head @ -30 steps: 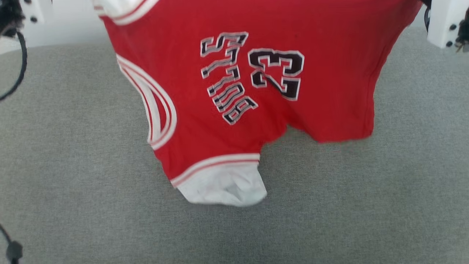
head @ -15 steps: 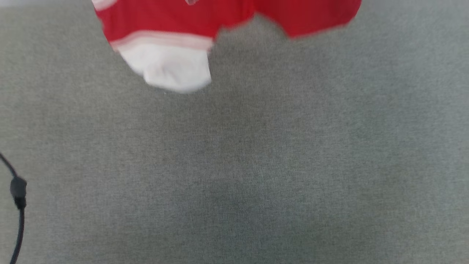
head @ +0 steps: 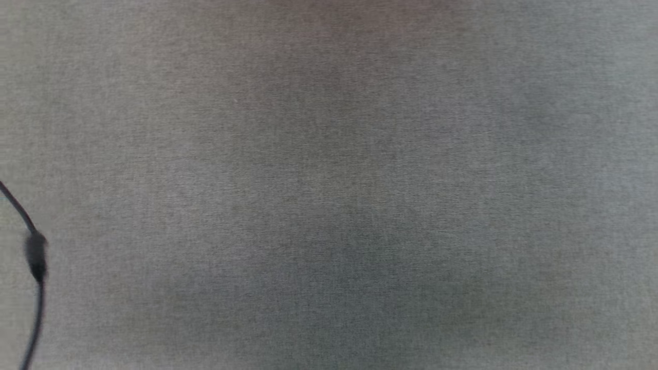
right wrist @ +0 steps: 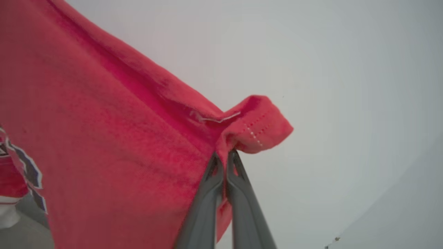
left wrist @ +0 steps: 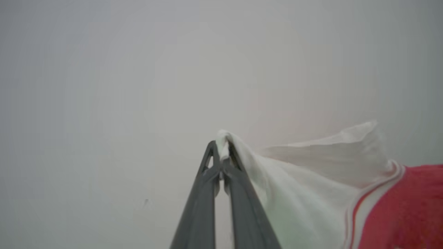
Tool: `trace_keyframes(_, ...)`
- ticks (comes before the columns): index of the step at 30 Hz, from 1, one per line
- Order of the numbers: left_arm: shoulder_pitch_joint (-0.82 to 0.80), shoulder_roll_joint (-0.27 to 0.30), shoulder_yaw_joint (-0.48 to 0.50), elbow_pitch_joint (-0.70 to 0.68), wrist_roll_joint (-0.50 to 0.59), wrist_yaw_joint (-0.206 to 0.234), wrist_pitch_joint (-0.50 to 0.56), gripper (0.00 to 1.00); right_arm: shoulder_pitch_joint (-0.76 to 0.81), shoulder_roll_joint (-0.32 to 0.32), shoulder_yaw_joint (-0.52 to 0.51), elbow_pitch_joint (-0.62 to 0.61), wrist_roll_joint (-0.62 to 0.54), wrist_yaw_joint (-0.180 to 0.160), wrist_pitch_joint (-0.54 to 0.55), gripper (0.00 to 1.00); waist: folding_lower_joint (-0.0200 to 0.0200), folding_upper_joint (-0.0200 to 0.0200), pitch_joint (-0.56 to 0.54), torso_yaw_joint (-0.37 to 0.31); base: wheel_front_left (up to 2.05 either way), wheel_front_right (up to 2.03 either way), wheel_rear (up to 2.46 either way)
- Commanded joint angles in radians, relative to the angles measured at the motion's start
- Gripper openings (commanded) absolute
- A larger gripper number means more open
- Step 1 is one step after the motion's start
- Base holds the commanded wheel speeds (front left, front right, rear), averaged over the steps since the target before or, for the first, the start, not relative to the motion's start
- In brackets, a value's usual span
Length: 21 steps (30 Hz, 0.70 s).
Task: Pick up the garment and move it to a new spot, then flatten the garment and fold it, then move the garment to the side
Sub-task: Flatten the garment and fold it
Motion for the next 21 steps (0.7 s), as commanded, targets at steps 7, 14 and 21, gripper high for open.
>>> trace_keyframes(7, 0.266, -0.034, -0.11, 0.107, -0.063, -0.05, 0.169, 0.0, 0.156, 0.062, 0.099, 0.121, 0.079, -0.005, 0.066, 0.0, 0.0, 0.0, -0.035, 0.03, 0.0, 0.0, 0.0)
trace_keyframes(14, 0.511, 0.032, -0.209, -0.021, -0.225, -0.049, 0.458, 0.0, 0.351, 0.066, 0.216, 0.073, 0.299, -0.005, 0.223, 0.0, 0.0, 0.0, -0.085, 0.044, 0.0, 0.0, 0.0)
trace_keyframes(21, 0.752, 0.106, -0.231, -0.189, -0.329, -0.022, 0.604, 0.0, 0.597, -0.062, 0.354, -0.211, 0.578, -0.005, 0.444, 0.0, 0.0, 0.0, -0.129, 0.047, 0.0, 0.0, 0.0)
